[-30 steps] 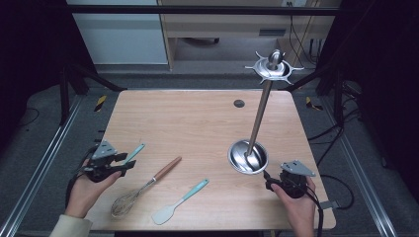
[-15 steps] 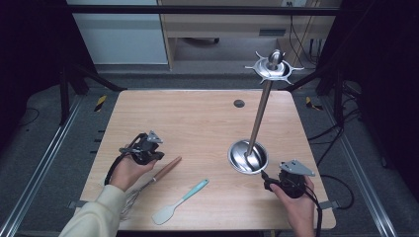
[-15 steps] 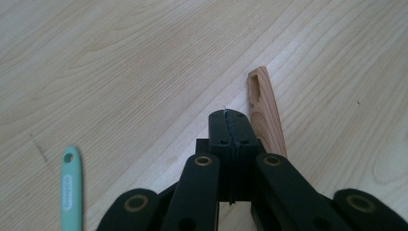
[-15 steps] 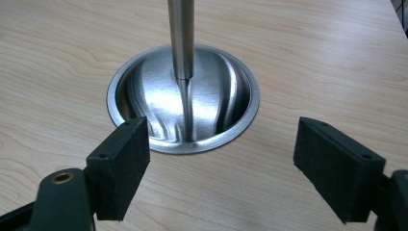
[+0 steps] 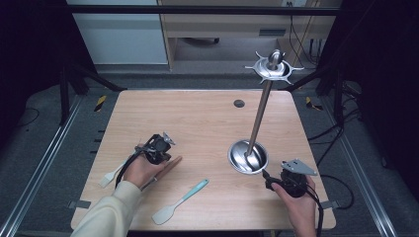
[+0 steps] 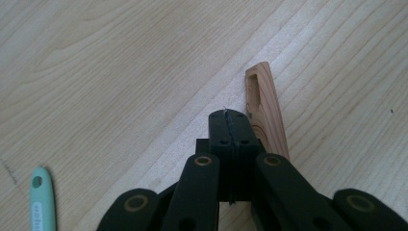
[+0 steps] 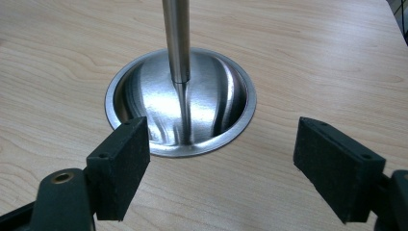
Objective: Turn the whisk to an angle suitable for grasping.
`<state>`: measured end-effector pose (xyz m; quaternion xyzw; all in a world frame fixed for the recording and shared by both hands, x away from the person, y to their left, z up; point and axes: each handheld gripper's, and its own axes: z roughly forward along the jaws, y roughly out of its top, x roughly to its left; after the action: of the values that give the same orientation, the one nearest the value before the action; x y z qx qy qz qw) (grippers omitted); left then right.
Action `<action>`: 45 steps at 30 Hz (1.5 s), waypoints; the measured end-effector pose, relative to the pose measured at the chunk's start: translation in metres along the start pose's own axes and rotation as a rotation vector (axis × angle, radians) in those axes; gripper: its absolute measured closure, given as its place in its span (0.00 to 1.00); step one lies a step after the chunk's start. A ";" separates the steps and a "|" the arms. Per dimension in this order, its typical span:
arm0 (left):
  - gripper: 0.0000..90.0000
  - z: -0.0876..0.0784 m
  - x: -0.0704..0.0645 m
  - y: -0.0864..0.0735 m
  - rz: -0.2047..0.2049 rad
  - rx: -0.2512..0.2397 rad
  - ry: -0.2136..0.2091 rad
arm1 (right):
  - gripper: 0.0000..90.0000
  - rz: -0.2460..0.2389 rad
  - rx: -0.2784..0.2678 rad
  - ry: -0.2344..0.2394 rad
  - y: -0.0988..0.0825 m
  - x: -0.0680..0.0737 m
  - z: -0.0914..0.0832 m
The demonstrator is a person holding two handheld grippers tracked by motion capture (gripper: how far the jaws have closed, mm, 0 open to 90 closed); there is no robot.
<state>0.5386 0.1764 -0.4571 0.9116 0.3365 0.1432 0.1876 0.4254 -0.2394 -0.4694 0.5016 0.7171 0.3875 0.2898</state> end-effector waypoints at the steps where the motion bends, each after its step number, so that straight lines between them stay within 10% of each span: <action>1: 1.00 0.000 -0.001 0.000 0.002 -0.002 -0.002 | 0.23 0.000 0.000 0.001 0.000 0.000 0.000; 31: 0.97 -0.011 -0.047 0.014 0.150 0.027 -0.134 | 0.23 0.002 0.002 0.001 -0.001 -0.001 -0.001; 38: 0.75 -0.047 -0.050 0.008 0.148 0.080 -0.101 | 0.23 0.001 0.008 0.006 -0.001 0.000 -0.001; 45: 0.47 -0.036 -0.054 -0.002 0.137 0.199 -0.113 | 0.23 -0.002 0.007 0.000 -0.002 0.000 -0.002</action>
<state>0.4841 0.1504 -0.4332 0.9531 0.2750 0.0699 0.1048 0.4233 -0.2402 -0.4700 0.5020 0.7190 0.3845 0.2886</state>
